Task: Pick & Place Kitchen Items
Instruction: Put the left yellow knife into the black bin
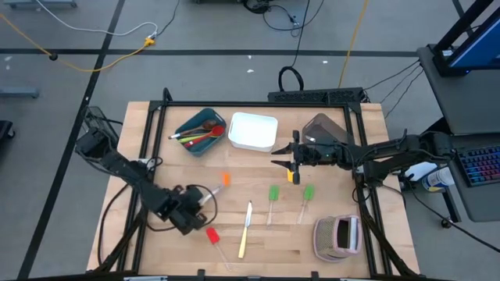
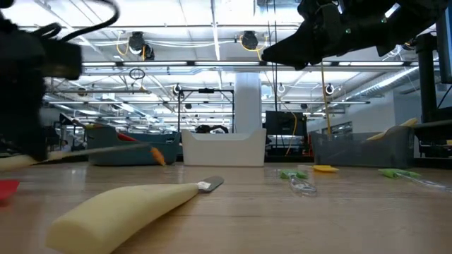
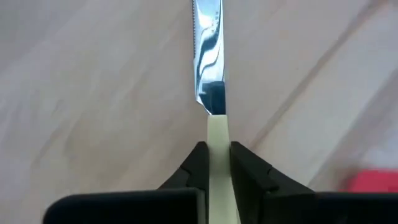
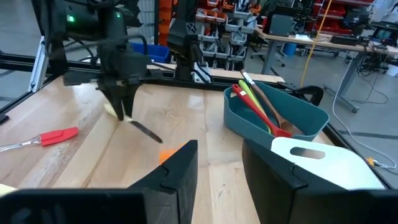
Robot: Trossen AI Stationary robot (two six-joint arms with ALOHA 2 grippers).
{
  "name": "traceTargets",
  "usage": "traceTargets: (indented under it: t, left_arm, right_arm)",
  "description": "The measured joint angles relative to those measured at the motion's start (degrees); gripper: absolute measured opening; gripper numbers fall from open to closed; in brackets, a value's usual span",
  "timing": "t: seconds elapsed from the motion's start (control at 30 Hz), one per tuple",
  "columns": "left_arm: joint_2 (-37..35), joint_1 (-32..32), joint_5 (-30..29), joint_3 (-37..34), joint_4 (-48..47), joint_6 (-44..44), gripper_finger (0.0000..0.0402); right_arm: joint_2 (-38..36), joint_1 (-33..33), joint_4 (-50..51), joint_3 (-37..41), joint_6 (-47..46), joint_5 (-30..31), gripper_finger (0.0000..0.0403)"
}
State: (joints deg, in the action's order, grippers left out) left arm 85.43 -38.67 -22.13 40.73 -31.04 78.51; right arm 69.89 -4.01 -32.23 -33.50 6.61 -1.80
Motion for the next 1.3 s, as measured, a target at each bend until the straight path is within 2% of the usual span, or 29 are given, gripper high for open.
traceTargets:
  t: [0.2, 0.37, 0.53, 0.7, 0.77, 0.93, 1.03, 1.3]
  left_arm:
    - [-2.20, 4.77, -3.42, 0.07, 6.11, -13.35, 0.0019]
    - [-5.56, 9.28, -10.85, 0.07, 13.00, -28.81, 0.0031]
    - [-7.75, 14.95, -14.21, 0.09, 30.63, -50.84, 0.0028]
    - [-7.80, 19.22, -13.97, 0.11, 49.84, -70.40, 0.0024]
    - [-7.80, 20.77, -12.63, 0.11, 54.99, -75.31, 0.0028]
    - [-7.78, 24.41, -4.03, 0.11, 64.23, -82.02, 0.0028]
    - [-7.78, 25.86, 0.10, 0.11, 65.73, -82.93, 0.0028]
    - [-7.77, 27.09, 0.10, 0.11, 66.70, -84.45, 0.0028]
  right_arm:
    - [0.88, 0.00, -0.48, -0.02, -2.20, 0.07, 0.0118]
    - [3.47, 0.04, -1.81, -0.04, -3.25, 0.01, 0.0118]
    - [8.46, 1.20, -10.05, -0.07, -5.91, -0.93, 0.0118]
    - [14.84, 3.06, -19.92, -0.70, -6.41, -3.02, 0.0118]
    - [17.25, 3.79, -23.15, -1.30, -6.43, -3.02, 0.0118]
    - [22.27, 4.90, -27.36, -6.08, -6.41, -2.94, 0.0118]
    - [24.35, 4.90, -28.02, -9.19, -7.65, -2.92, 0.0118]
    - [26.88, 4.87, -30.52, -13.15, -9.16, -2.81, 0.0118]
